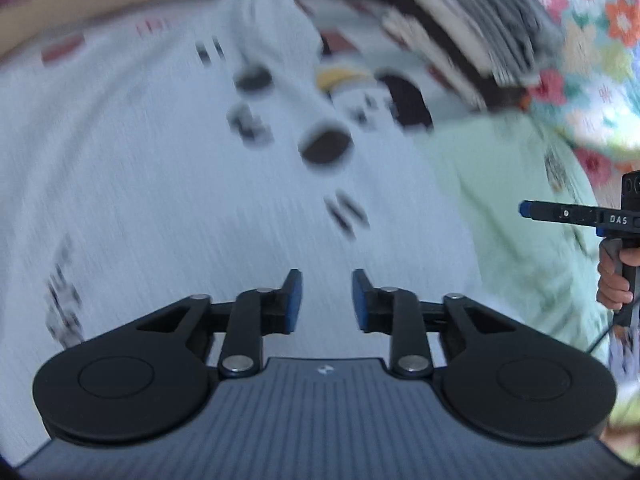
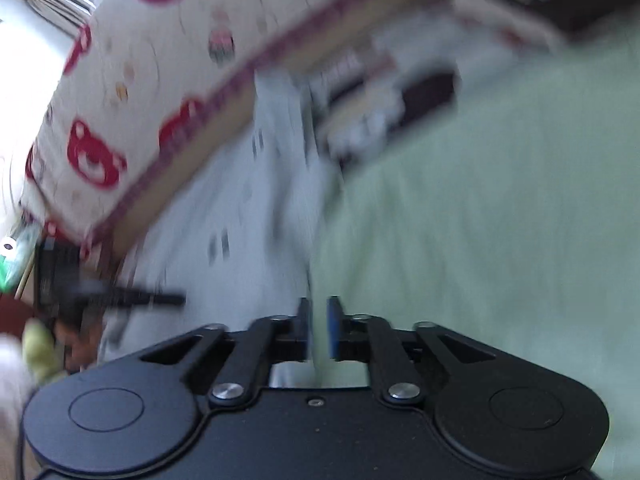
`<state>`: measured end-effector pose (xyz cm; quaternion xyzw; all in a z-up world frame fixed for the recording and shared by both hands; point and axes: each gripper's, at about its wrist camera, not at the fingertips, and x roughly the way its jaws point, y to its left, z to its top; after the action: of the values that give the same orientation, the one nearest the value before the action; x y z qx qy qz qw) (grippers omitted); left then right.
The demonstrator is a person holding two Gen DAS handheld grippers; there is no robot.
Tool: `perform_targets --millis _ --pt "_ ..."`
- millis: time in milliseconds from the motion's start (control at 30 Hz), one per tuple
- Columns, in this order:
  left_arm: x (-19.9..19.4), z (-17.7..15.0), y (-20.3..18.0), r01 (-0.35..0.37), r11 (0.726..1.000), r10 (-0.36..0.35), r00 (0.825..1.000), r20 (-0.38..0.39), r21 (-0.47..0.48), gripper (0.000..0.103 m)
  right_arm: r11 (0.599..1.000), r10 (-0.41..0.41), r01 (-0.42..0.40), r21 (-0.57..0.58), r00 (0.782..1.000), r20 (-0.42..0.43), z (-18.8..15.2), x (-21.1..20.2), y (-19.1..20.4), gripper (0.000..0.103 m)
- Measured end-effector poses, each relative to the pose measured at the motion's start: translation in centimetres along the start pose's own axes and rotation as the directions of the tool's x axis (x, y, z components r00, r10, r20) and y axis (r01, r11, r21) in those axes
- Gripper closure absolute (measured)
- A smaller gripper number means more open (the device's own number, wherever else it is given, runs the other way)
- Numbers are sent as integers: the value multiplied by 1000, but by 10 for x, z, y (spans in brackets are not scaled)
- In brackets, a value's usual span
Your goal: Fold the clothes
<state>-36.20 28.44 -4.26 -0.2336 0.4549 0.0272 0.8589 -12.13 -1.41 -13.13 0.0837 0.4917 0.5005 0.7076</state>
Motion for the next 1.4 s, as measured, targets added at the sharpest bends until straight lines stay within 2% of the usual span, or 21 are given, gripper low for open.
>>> perform_targets --millis 33,200,300,400,433,467,500,533,600,667,733,800,900,1033,1100,1167,1233,1267,1300,1367,1400 --pt "0 11 6 -9 1000 9 1000 17 6 68 1000 -9 9 -4 1000 5 13 14 3 49" --pt "12 57 35 -36 999 36 995 94 -5 68 998 -65 65 1 998 -18 66 93 10 49" --pt "24 66 45 -15 1000 18 994 111 -27 68 994 -99 102 35 992 -79 66 130 -3 49" --pt "39 62 44 -9 1000 9 996 93 3 68 992 -90 95 78 994 -61 46 149 -9 49" --pt "45 62 46 -11 1000 10 996 86 7 68 993 -98 99 58 995 -25 42 153 -6 49" --pt "51 60 49 -16 1000 16 997 78 3 68 994 -107 106 34 994 15 39 158 -3 51" --pt "57 60 51 -26 1000 26 997 66 -1 68 994 -102 103 -19 993 53 39 161 3 87" --pt "61 60 53 -48 999 48 997 54 6 68 991 -101 107 -78 992 73 42 161 12 96" --pt "63 55 54 -120 992 119 992 32 40 68 971 -115 158 -180 967 229 43 129 38 97" --pt "61 47 59 -161 987 161 987 8 27 67 942 -195 270 -200 924 330 38 94 47 98" --pt "59 36 69 -136 991 135 991 -15 -23 67 917 -301 361 -171 906 298 29 93 33 99" --pt "58 28 79 -121 991 118 992 -40 -63 66 882 -406 448 -143 879 252 18 94 16 99" --pt "57 23 94 -129 985 123 991 -59 -117 62 850 -489 505 -150 862 133 6 129 5 98" --pt "54 21 113 -97 978 88 995 -55 -185 62 820 -537 547 -171 837 102 12 129 9 94" --pt "54 20 119 -100 977 93 995 -47 -186 62 780 -595 601 -176 799 89 15 127 5 94" --pt "51 22 124 -98 976 91 995 -46 -193 62 734 -653 654 -183 754 77 18 126 0 101" --pt "41 27 132 -143 972 140 990 -32 -186 62 698 -700 701 -145 711 64 22 122 -12 102" --pt "34 30 138 -172 969 171 985 -19 -180 62 707 -696 698 -114 715 69 30 117 -16 102" --pt "24 36 148 -189 964 193 981 6 -185 62 728 -675 681 -81 733 91 41 111 -15 94" --pt "5 48 170 -221 955 236 970 55 -199 55 783 -611 620 -51 782 123 71 105 -4 87" --pt "-6 53 187 -220 948 247 964 93 -231 52 824 -555 563 -66 824 113 91 109 6 75"
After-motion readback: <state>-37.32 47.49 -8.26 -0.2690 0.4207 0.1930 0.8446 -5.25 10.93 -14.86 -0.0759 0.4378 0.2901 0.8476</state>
